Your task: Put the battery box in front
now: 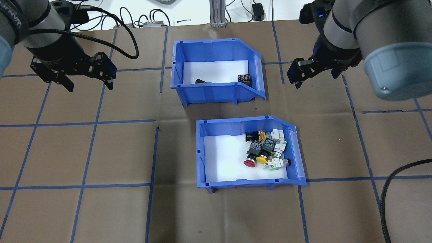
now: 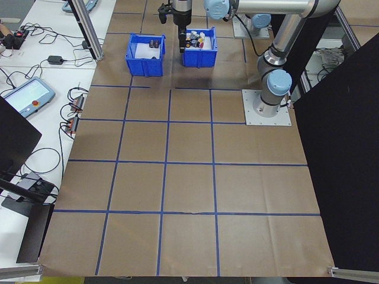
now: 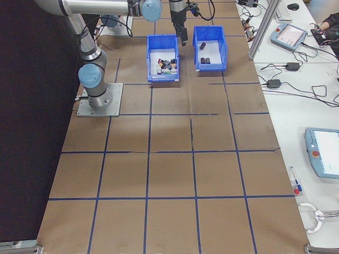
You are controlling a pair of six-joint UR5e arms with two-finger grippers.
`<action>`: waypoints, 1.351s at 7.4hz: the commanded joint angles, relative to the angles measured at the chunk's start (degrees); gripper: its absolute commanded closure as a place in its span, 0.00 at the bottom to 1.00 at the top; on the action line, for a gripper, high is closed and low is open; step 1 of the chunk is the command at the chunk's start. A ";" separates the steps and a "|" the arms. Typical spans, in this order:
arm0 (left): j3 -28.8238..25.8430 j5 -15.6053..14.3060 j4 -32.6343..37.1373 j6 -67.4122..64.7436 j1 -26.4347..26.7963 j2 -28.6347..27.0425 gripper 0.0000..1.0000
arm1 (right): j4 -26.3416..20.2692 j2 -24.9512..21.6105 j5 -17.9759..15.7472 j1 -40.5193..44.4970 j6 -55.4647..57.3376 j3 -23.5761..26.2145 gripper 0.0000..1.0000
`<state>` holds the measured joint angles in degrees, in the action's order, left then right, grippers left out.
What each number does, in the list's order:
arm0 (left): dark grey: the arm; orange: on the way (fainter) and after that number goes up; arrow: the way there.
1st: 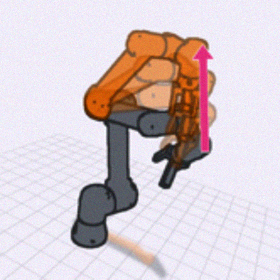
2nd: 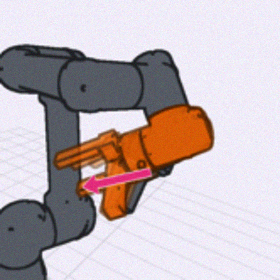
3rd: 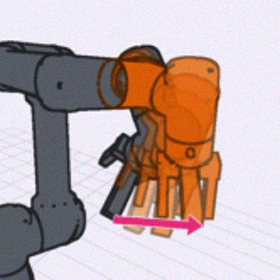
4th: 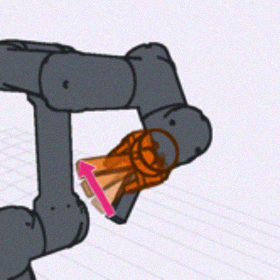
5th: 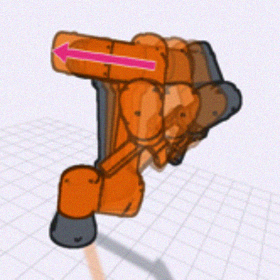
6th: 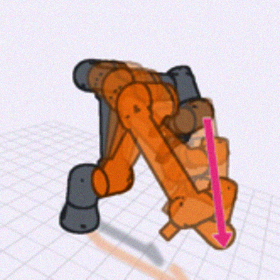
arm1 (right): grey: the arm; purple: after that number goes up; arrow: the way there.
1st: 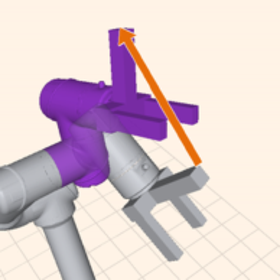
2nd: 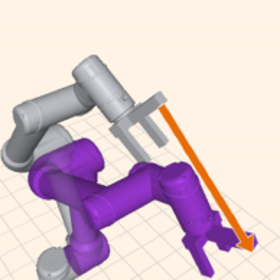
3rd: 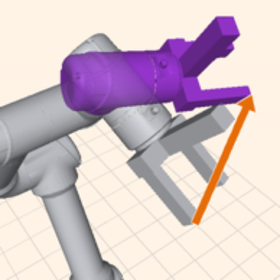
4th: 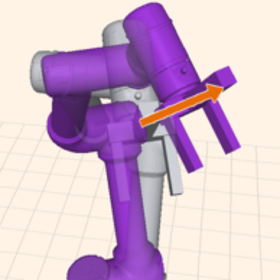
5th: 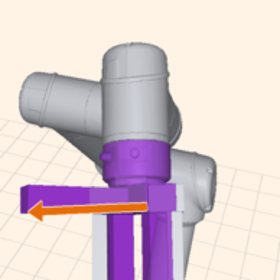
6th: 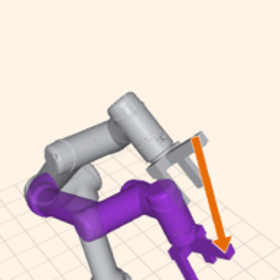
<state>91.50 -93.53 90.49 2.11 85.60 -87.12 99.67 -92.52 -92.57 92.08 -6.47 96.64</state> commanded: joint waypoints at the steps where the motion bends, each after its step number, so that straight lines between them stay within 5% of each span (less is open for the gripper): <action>1: -0.09 -0.07 0.04 -0.18 0.00 -0.42 0.00 | -1.14 1.02 0.28 -1.54 5.58 0.12 0.00; 10: -0.09 0.63 -0.05 -0.62 0.00 -0.95 0.00 | -2.73 0.06 1.25 -2.78 7.70 0.13 0.00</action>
